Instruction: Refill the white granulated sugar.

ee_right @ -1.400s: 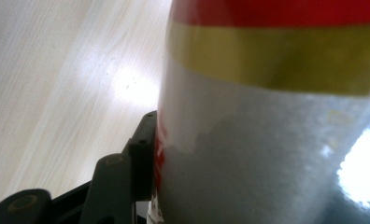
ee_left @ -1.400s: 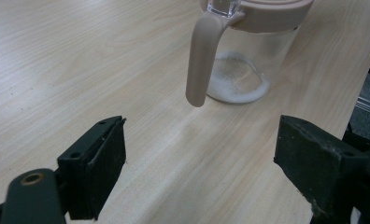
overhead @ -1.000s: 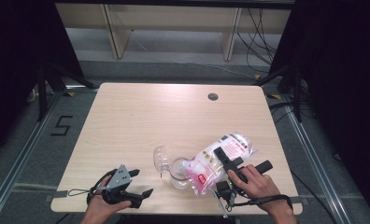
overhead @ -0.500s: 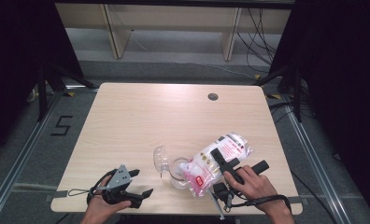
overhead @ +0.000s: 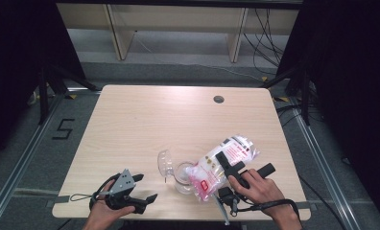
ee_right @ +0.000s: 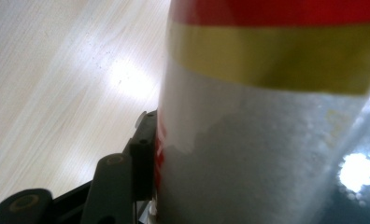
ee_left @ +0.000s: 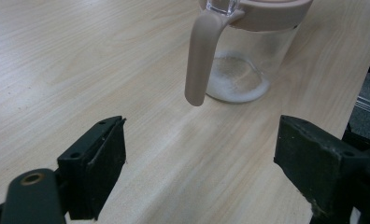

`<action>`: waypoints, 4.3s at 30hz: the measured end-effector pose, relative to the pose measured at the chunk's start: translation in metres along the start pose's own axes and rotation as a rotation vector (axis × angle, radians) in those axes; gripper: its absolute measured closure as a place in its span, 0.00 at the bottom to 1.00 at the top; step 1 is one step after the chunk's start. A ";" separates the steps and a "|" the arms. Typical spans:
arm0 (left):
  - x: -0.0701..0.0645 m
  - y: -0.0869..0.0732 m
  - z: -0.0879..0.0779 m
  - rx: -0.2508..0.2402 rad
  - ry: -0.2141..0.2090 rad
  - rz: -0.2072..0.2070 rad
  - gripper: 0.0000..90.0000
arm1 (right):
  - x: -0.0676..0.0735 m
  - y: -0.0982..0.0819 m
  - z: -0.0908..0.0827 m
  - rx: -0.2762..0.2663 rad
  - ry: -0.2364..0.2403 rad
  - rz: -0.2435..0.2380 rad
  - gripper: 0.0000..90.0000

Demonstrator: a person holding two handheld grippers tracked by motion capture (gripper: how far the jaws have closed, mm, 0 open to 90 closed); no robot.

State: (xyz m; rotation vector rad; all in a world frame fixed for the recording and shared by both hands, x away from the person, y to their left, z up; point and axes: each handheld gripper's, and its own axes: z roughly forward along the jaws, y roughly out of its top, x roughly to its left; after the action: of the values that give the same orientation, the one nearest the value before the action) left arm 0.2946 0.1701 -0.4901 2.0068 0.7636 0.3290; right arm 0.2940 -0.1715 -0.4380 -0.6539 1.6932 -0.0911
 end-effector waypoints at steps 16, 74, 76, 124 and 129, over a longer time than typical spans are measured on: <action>0.000 0.000 0.000 0.001 0.006 0.005 0.18 | -0.002 -0.002 0.000 -0.001 0.015 -0.068 0.58; -0.001 0.004 0.003 -0.003 -0.006 0.015 0.18 | -0.008 -0.005 -0.010 0.011 -0.003 -0.077 0.61; -0.001 0.004 0.004 -0.010 -0.006 0.016 0.18 | -0.008 -0.005 -0.011 0.014 -0.002 -0.078 0.61; 0.000 0.004 0.003 0.009 0.006 0.021 0.18 | -0.006 -0.008 -0.015 0.032 -0.008 -0.051 0.64; 0.002 0.005 0.003 0.006 -0.002 0.047 0.18 | -0.009 -0.009 -0.015 0.023 -0.011 -0.090 0.65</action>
State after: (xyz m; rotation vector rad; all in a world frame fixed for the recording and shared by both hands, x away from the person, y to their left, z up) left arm 0.2995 0.1672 -0.4876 2.0331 0.7181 0.3519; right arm 0.2846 -0.1792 -0.4231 -0.7122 1.6496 -0.1700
